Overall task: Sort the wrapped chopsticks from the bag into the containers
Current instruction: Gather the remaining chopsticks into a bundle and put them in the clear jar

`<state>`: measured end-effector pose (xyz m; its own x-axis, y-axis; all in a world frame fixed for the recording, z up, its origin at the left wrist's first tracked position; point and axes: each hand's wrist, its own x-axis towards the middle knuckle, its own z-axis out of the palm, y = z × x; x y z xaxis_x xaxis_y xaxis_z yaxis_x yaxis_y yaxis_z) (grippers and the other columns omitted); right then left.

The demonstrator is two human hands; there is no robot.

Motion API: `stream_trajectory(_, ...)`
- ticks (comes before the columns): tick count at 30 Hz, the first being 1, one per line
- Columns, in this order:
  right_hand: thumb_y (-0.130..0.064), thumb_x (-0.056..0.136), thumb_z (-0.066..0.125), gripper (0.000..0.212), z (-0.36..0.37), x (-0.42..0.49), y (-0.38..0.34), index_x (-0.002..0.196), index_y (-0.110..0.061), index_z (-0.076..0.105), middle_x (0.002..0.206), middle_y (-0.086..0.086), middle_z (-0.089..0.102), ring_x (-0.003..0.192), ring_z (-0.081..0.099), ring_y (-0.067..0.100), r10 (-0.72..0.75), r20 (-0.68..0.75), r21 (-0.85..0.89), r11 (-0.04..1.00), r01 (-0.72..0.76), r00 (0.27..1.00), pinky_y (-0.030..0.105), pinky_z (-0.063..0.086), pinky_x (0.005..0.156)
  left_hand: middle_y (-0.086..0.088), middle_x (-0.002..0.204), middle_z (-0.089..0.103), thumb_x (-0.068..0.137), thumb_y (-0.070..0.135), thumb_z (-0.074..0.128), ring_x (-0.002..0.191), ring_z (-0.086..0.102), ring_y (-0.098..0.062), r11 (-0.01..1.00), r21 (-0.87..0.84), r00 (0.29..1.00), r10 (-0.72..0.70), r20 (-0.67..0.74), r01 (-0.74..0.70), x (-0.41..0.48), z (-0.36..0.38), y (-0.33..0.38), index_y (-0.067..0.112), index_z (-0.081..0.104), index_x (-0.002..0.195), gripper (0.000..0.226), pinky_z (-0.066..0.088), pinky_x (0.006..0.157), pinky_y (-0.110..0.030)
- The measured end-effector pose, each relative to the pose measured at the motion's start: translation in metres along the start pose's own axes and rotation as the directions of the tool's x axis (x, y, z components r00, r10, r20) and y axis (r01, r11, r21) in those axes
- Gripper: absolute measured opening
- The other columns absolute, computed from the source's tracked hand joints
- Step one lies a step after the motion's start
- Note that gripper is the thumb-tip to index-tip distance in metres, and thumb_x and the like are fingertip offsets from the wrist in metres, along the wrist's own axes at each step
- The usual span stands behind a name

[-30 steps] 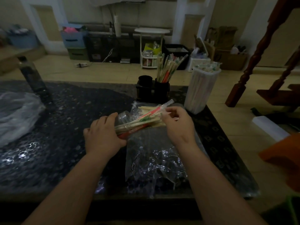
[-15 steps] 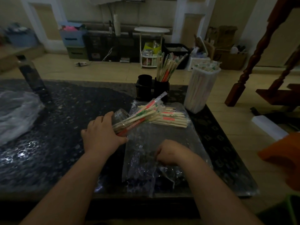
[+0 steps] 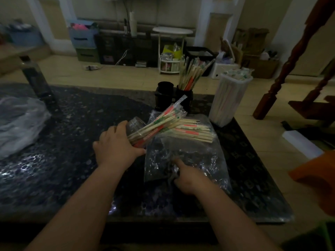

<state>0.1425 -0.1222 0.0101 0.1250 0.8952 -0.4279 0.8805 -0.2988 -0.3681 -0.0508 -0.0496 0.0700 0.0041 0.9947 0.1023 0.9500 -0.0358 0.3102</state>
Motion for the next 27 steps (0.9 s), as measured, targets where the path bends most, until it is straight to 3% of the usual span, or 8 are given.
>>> stream_trajectory(6,-0.022,0.091,0.058,0.066,-0.004,-0.008,-0.012,0.146,-0.033,0.022,0.125,0.012,0.062,0.111,0.06,0.033,-0.018,-0.296,0.164,0.984,0.07,0.955,0.04,0.049,0.093,-0.006,0.14,0.045,0.061,0.066,0.079,0.129,0.042,-0.03,1.0,-0.03,1.0,-0.007,0.008,0.007,0.005,-0.001,-0.001,0.031,0.025,0.148,0.108,0.037,0.101,-0.05)
stream_trajectory(12,-0.027,0.092,0.053,0.074,-0.02,-0.022,-0.021,0.151,-0.043,0.011,0.115,0.01,0.066,0.103,0.062,0.033,0.029,-0.463,0.17,0.984,0.057,0.886,0.039,0.05,0.088,-0.007,0.14,0.045,0.061,0.067,0.079,0.129,0.042,-0.031,0.999,-0.032,1.0,-0.002,0.015,0.002,0.005,-0.002,-0.003,0.031,0.025,0.148,0.108,0.036,0.102,-0.051)
stream_trajectory(16,-0.02,0.092,0.055,0.081,-0.023,-0.027,-0.022,0.153,-0.045,0.008,0.129,0.001,0.058,0.113,0.056,0.026,-0.009,-0.627,0.156,0.978,0.137,0.779,0.04,0.049,0.091,-0.006,0.14,0.045,0.062,0.068,0.078,0.129,0.042,-0.031,1.0,-0.022,1.0,-0.005,0.013,0.005,0.005,-0.003,-0.003,0.031,0.025,0.148,0.108,0.036,0.102,-0.051)
stream_trajectory(18,-0.015,0.091,0.059,0.086,-0.022,-0.024,-0.019,0.153,-0.045,0.007,0.147,-0.002,0.043,0.128,0.046,0.024,-0.002,-0.603,0.223,0.96,0.171,0.797,0.038,0.045,0.1,-0.006,0.14,0.045,0.062,0.067,0.078,0.129,0.042,-0.03,1.0,-0.023,1.0,0.0,0.015,0.0,0.003,-0.004,-0.003,0.031,0.024,0.148,0.108,0.036,0.102,-0.051)
stream_trajectory(20,-0.013,0.089,0.061,0.084,-0.018,-0.023,-0.017,0.154,-0.038,0.014,0.149,0.0,0.037,0.13,0.042,0.024,0.014,-0.569,0.211,0.969,0.129,0.822,0.036,0.04,0.101,-0.007,0.14,0.045,0.063,0.067,0.078,0.129,0.042,-0.03,1.0,-0.021,1.0,0.004,0.016,-0.004,0.001,-0.004,-0.003,0.03,0.024,0.149,0.108,0.035,0.103,-0.051)
stream_trajectory(23,-0.017,0.089,0.058,0.061,-0.012,-0.022,-0.013,0.141,-0.021,0.028,0.135,0.008,0.046,0.118,0.049,0.03,0.075,-0.551,0.046,0.997,-0.06,0.831,0.037,0.041,0.09,-0.007,0.139,0.046,0.062,0.067,0.078,0.128,0.043,-0.031,1.0,-0.011,1.0,0.007,0.012,-0.007,0.0,-0.004,-0.002,0.031,0.025,0.148,0.107,0.036,0.101,-0.05)
stream_trajectory(25,-0.021,0.089,0.058,0.049,-0.013,-0.023,-0.013,0.13,-0.017,0.032,0.126,0.009,0.054,0.113,0.057,0.031,0.179,-0.432,-0.001,0.98,-0.199,0.884,0.035,0.041,0.079,-0.007,0.138,0.046,0.062,0.067,0.078,0.127,0.043,-0.031,1.0,0.001,1.0,0.001,0.011,-0.001,0.0,-0.005,-0.001,0.031,0.026,0.148,0.107,0.037,0.1,-0.049)
stream_trajectory(27,-0.028,0.089,0.058,0.039,-0.015,-0.025,-0.015,0.126,-0.018,0.048,0.12,0.007,0.064,0.109,0.063,0.029,0.246,-0.333,-0.028,0.962,-0.271,0.91,0.033,0.044,0.078,-0.007,0.138,0.046,0.062,0.067,0.078,0.128,0.043,-0.031,1.0,0.001,1.0,-0.004,0.011,0.004,0.0,-0.005,-0.001,0.031,0.025,0.148,0.107,0.037,0.101,-0.049)
